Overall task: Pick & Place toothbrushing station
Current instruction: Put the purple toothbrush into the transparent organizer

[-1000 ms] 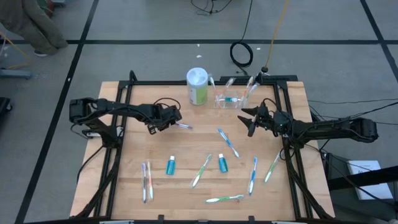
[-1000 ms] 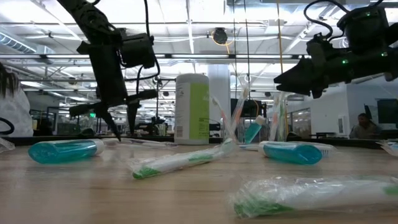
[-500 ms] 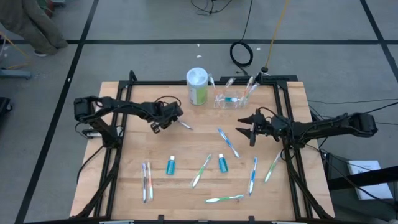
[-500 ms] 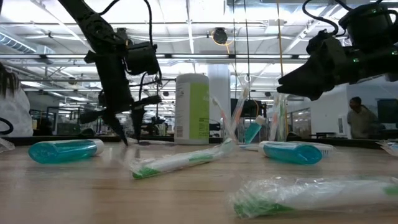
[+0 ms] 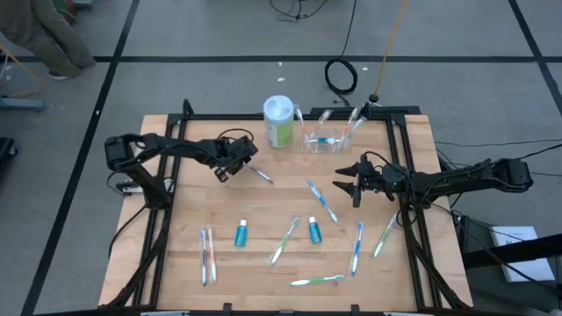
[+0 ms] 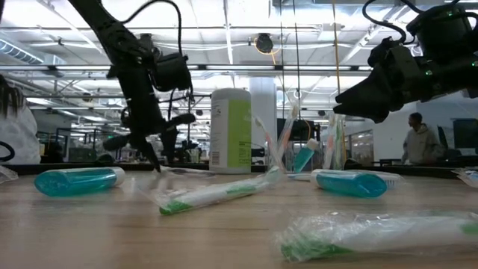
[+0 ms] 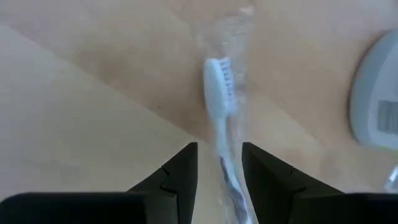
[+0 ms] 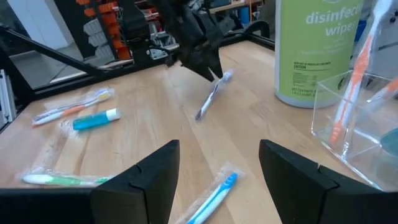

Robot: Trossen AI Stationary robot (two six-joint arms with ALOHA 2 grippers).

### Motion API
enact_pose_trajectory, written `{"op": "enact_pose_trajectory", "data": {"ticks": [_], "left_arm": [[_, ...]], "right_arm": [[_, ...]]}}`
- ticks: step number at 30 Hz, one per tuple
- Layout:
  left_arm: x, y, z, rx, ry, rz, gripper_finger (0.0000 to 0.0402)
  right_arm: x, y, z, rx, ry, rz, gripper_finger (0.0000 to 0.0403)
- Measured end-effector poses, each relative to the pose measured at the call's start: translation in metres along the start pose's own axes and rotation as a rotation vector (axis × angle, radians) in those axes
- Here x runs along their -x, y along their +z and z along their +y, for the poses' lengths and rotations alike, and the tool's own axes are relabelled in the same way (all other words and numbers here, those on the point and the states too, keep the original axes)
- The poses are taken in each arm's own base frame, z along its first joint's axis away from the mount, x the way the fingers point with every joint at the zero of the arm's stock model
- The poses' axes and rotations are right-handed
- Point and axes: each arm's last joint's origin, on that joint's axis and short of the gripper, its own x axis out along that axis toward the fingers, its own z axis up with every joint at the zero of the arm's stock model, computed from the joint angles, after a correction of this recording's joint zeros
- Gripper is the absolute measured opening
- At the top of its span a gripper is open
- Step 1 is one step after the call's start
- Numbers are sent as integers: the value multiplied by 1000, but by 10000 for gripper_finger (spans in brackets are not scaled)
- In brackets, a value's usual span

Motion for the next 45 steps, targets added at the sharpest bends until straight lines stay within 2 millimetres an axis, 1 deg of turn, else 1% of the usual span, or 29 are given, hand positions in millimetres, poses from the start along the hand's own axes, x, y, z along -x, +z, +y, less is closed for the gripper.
{"op": "enact_pose_trajectory", "data": {"ticks": [3,6,8,11,14,16,19,21,23,26,29,31,32,36,41,43,45], "left_arm": [[-13,5,-4,-10,-17,0,129],[-20,12,-4,-33,4,41,128],[-22,16,-3,-38,25,51,119],[-23,20,-2,-66,44,61,84],[-24,25,-3,-102,34,62,29],[-24,26,-5,-139,11,45,12],[-22,27,-10,-244,-48,21,25],[-20,28,-15,-321,-97,-29,30],[-9,28,-24,-379,-189,-62,27],[12,19,-43,-498,-406,-101,9],[38,1,-58,-675,-638,-193,13],[58,-14,-65,-815,-787,-260,16],[66,-22,-66,-870,-834,-297,14],[82,-45,-65,-1034,-908,-457,6],[95,-67,-61,-1269,-968,-598,18],[101,-70,-61,-1300,-990,-678,15],[109,-71,-64,-1295,-1048,-744,7]], "right_arm": [[0,0,0,0,2,-2,212],[0,0,0,0,2,0,212],[0,0,0,-1,0,-2,212],[0,1,0,-2,3,-9,212],[0,1,0,-2,3,-10,212],[0,1,0,-1,3,-10,212],[0,1,0,-1,2,-8,212],[0,1,0,0,2,-8,212],[0,1,0,3,2,-11,212],[0,2,1,2,5,-25,212],[0,9,2,2,20,-92,212],[1,16,3,-4,34,-160,212],[2,19,4,-2,42,-192,212],[4,26,5,7,57,-265,212],[4,26,5,-11,54,-265,212],[4,26,5,-51,60,-272,212],[4,28,6,-89,69,-287,212]]}}
